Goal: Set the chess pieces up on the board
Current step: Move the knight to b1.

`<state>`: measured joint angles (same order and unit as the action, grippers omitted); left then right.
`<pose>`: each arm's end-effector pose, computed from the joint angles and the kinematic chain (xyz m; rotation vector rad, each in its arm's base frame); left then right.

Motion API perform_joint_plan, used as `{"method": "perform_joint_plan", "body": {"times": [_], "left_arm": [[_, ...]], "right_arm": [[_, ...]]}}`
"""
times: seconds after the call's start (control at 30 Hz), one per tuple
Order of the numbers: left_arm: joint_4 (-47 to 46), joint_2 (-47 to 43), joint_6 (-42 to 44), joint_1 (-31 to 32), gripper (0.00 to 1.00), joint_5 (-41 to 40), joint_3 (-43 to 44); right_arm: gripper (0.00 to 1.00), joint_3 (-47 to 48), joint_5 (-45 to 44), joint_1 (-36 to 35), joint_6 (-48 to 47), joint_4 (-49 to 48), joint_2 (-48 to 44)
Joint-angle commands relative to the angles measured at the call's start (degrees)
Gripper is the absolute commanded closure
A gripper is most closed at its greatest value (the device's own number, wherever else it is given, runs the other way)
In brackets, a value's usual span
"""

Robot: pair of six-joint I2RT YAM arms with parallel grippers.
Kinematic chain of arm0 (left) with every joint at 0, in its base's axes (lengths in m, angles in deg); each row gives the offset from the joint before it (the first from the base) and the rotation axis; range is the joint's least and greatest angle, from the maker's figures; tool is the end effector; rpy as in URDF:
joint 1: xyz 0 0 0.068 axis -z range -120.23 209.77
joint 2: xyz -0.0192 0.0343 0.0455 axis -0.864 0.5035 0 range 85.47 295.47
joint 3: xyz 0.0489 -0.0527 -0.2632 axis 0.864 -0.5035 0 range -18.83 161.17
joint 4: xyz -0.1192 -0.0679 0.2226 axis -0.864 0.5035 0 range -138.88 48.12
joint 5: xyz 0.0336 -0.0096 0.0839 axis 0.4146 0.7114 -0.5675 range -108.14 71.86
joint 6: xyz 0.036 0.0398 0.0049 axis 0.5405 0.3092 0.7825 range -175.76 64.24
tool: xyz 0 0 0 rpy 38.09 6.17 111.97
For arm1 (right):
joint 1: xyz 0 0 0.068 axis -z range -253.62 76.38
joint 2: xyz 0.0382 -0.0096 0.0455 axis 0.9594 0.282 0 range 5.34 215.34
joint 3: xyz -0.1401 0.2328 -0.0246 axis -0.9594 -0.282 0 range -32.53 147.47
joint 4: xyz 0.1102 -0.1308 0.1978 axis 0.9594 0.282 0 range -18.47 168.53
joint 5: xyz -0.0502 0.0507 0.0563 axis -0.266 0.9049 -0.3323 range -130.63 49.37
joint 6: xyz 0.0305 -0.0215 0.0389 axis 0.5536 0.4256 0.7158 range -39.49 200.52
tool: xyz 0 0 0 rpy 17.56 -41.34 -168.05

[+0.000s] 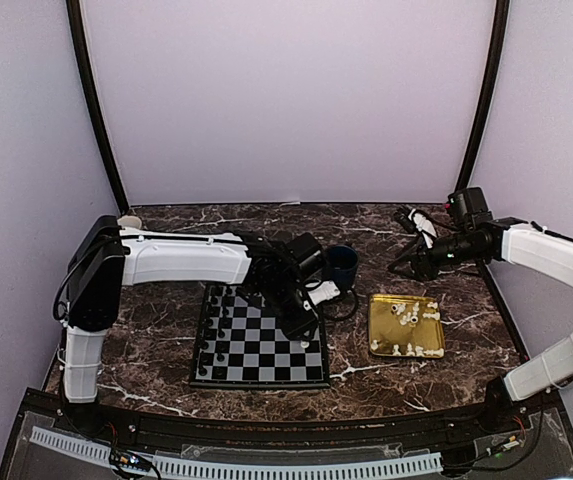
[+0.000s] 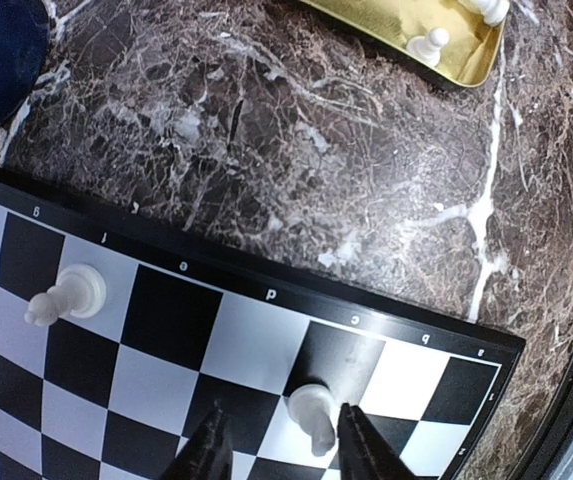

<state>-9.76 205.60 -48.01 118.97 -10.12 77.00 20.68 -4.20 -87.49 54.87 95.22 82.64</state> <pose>0.2259 -0.3886 0.1980 1.5535 2.2669 -0.4552 0.2658 0.0876 0.2499 -1.0403 2.0417 0.6541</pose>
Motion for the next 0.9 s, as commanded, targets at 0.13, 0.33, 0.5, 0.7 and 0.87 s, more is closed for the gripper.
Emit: {"method": "perform_joint_plan", "body": {"times": [0.13, 0.33, 0.5, 0.7, 0.87], "left_arm": [[3.71, 1.08, 0.95, 0.08, 0.74, -1.03, 1.60], [5.47, 0.91, 0.94, 0.21, 0.93, 2.28, 2.49], [4.83, -1.03, 2.65, 1.66, 0.95, 7.27, 2.16], [4.30, -1.11, 4.60, 3.20, 0.95, 7.65, 1.21], [4.05, -0.54, 4.07, 3.42, 0.95, 6.95, 1.29]], "right_arm": [[0.52, -0.63, 0.75, 0.09, -1.01, -0.22, 0.92], [0.52, -0.74, 0.88, 0.09, -1.21, -0.22, 1.10], [0.53, -0.74, 0.93, 0.12, -1.40, -0.22, 1.18], [0.53, -0.62, 0.98, 0.08, -1.50, -0.15, 1.45], [0.53, -0.66, 0.84, 0.10, -1.52, -0.13, 1.45]]}}
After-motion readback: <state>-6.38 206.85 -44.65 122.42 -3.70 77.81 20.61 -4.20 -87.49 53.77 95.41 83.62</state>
